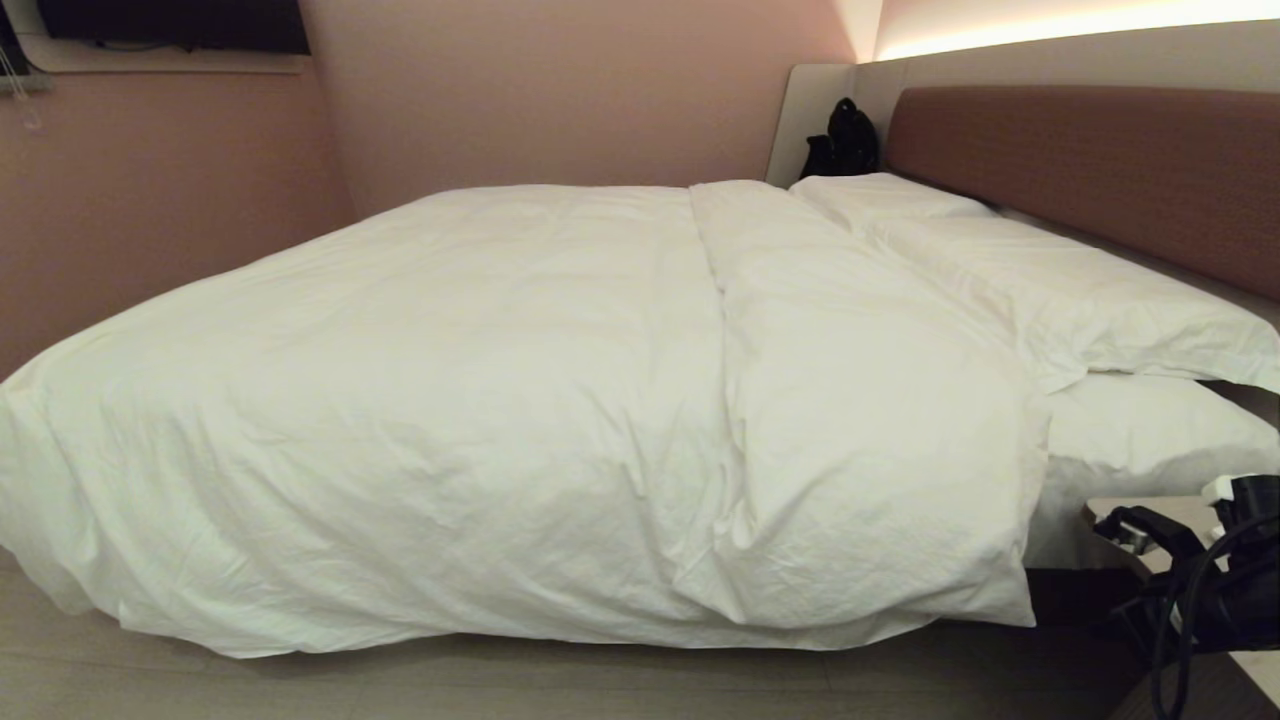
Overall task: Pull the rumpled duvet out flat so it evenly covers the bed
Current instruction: Flatten the corners of the folded blanket
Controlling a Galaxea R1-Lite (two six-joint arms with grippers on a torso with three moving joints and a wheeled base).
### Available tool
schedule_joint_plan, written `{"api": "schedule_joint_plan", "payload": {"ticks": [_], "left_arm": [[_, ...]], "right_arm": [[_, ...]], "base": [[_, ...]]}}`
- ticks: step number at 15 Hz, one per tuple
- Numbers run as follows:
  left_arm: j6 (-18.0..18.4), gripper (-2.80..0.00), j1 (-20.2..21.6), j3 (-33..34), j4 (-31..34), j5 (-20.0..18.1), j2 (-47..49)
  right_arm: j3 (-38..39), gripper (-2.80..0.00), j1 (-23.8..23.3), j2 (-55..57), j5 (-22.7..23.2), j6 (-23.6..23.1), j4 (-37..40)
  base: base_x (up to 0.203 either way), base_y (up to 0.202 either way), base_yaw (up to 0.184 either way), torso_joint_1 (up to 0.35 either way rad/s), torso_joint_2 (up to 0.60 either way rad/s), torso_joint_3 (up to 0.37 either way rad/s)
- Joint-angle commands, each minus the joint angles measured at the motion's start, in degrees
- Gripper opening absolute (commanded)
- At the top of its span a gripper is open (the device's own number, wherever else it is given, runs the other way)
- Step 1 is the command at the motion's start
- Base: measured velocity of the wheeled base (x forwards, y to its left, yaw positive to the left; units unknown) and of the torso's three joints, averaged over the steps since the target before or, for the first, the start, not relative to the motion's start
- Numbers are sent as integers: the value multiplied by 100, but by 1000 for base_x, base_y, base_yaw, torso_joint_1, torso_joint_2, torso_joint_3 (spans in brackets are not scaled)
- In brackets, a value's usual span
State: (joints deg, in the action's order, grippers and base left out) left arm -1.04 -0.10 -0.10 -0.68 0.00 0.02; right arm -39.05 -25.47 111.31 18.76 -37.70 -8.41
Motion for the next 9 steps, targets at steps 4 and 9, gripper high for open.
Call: {"api": "schedule_joint_plan", "payload": {"ticks": [4,9], "left_arm": [[-2,-280,1,1,6,0,-2],[-2,-280,1,1,-2,0,-2]], "right_arm": [[15,-280,117,67,-76,-917,-154],[533,-280,591,-35,-217,-2001,-1564]], "base": [[0,0,0,0,0,0],[0,0,0,0,0,0]]}}
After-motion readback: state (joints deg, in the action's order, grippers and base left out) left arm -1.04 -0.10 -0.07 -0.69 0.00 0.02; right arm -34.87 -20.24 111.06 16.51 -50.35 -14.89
